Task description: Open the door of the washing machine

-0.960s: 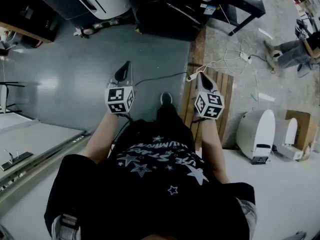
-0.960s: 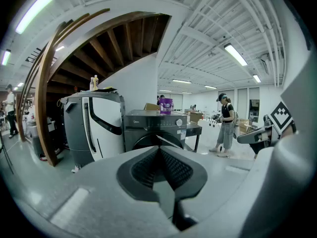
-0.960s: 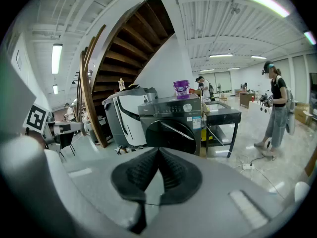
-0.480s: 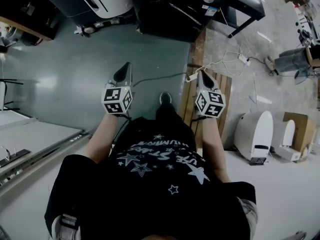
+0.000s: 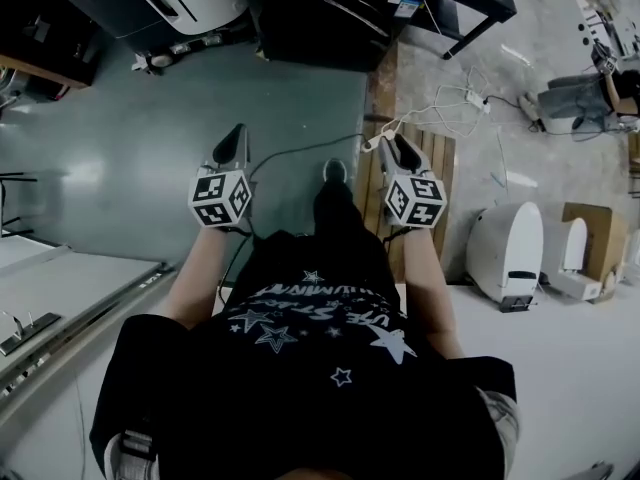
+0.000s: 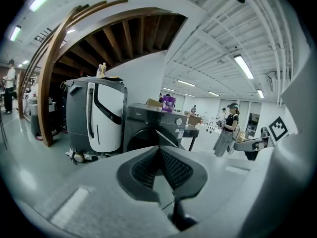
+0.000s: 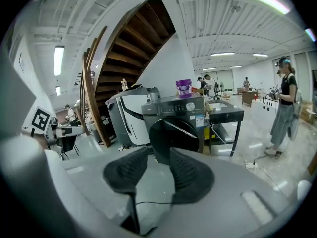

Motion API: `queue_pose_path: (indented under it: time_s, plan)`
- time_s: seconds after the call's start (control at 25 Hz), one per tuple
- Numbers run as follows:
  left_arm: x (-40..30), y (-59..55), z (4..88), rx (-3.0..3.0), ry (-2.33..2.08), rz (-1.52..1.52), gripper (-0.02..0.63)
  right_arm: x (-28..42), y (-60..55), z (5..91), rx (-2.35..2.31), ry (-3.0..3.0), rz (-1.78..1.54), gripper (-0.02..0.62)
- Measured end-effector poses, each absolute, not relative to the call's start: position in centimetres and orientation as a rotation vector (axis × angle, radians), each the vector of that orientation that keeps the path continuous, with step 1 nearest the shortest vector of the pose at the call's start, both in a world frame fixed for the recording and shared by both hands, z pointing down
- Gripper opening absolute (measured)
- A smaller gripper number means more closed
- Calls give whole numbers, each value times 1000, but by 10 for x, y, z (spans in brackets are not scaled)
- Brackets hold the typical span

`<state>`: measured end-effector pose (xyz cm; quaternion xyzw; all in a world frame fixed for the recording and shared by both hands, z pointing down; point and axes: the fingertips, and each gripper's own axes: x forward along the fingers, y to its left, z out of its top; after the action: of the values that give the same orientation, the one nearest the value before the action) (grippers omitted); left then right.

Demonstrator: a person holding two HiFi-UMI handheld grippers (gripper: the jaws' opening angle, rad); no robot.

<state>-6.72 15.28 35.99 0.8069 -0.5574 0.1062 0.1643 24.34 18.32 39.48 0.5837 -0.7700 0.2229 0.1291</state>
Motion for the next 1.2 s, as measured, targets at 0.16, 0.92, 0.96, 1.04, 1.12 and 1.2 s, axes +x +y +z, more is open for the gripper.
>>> queue_pose_path:
  time_s: [0.16, 0.92, 0.96, 1.04, 1.12, 1.2]
  plan:
    - [-53, 134, 370, 2270, -1575, 326, 11, 257, 152, 413, 1685, -2237, 672, 232]
    - [26, -85, 377, 2253, -1628, 494, 11, 336, -96, 474, 1553, -2222, 798, 252]
    - [28, -95, 377, 2258, -1631, 501, 11, 336, -105, 476, 1544, -2216, 796, 252]
    - [29, -111, 378, 2268, -1626, 519, 11, 336, -119, 482, 1534, -2204, 800, 252]
    - [31, -125, 379, 2279, -1613, 540, 11, 336, -130, 488, 1533, -2186, 811, 252]
    - [31, -141, 380, 2297, -1597, 560, 11, 336, -143, 494, 1537, -2162, 814, 252]
